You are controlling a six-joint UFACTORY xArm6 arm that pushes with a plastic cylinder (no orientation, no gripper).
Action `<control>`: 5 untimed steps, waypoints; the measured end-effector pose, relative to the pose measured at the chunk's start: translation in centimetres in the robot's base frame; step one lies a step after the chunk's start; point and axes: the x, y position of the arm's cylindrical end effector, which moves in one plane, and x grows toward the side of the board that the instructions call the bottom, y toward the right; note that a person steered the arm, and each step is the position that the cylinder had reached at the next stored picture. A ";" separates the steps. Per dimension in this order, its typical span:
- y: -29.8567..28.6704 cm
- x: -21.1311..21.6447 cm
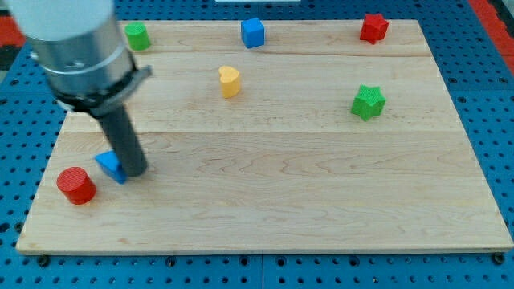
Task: Move the red circle diagonal to the blue triangle
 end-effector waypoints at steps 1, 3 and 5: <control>-0.6 -3.0; -10.9 -3.7; -10.5 2.6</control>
